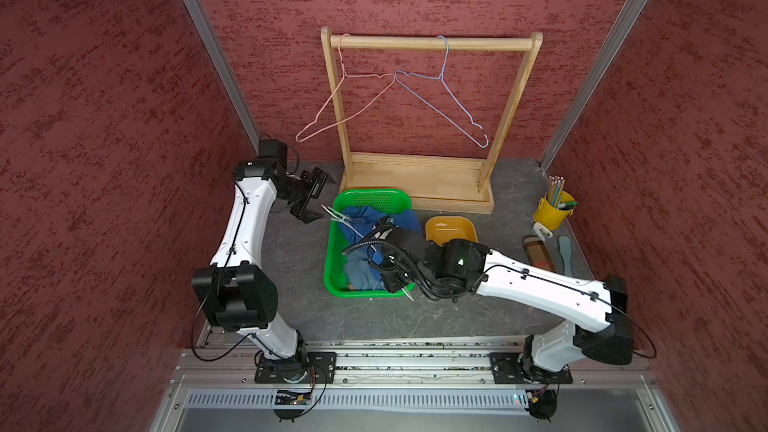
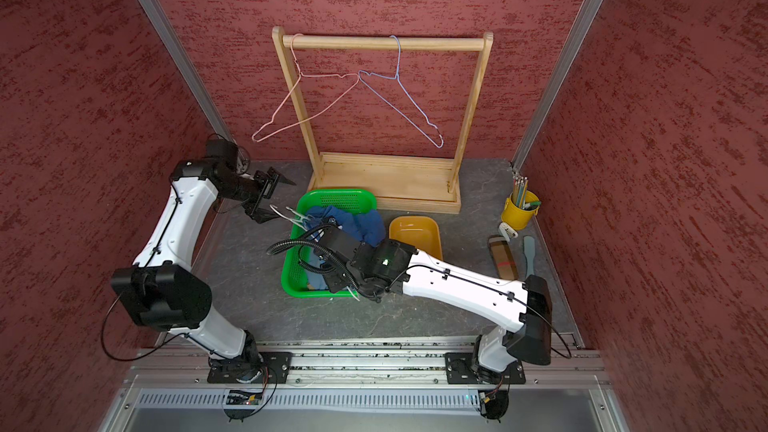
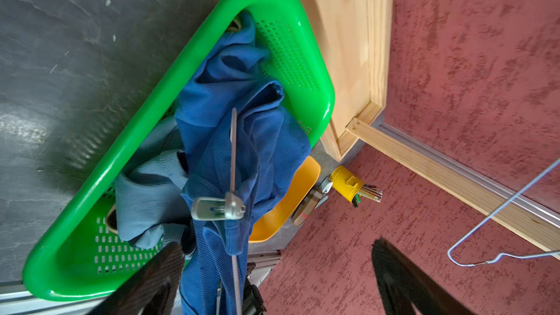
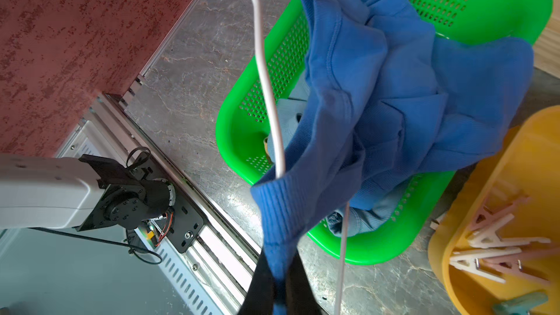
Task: Remove the clothespins securing tank tops to the hanger
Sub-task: Adjust the hanger.
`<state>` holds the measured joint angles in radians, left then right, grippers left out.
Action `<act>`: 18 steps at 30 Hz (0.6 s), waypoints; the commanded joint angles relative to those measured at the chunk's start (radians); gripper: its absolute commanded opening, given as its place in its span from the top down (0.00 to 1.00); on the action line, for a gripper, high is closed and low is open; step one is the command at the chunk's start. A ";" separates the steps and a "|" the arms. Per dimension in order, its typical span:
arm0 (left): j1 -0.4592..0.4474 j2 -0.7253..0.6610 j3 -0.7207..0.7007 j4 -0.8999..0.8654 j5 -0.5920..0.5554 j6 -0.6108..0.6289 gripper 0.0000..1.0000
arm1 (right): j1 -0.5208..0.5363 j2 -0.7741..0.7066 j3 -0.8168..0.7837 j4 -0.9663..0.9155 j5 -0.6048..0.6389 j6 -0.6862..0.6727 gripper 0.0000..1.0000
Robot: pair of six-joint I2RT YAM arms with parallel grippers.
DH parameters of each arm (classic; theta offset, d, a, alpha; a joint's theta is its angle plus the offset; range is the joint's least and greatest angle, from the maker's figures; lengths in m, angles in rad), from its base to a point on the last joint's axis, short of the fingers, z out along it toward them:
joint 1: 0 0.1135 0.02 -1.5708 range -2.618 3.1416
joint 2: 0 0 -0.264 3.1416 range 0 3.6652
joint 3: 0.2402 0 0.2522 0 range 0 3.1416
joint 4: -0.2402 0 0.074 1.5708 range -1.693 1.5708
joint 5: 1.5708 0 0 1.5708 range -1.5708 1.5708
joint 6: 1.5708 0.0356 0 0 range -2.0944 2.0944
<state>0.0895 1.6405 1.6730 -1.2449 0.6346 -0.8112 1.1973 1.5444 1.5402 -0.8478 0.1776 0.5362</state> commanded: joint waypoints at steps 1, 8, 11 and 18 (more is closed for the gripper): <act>0.012 -0.022 -0.055 -0.041 0.063 0.028 0.01 | 0.004 -0.048 0.040 -0.016 0.086 -0.013 1.00; 0.004 -0.031 -0.238 0.122 0.234 -0.080 0.13 | 0.007 -0.086 -0.011 0.015 0.112 -0.028 1.00; -0.001 -0.038 -0.296 0.213 0.280 -0.158 0.17 | 0.009 -0.086 -0.024 0.031 0.105 -0.038 1.00; 0.006 -0.040 -0.307 0.259 0.294 -0.207 0.26 | 0.028 -0.086 -0.038 0.048 0.123 -0.041 1.00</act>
<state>0.0906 1.6215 1.3540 -1.0321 0.8974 -0.9855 1.2133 1.4792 1.5169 -0.8452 0.2584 0.5034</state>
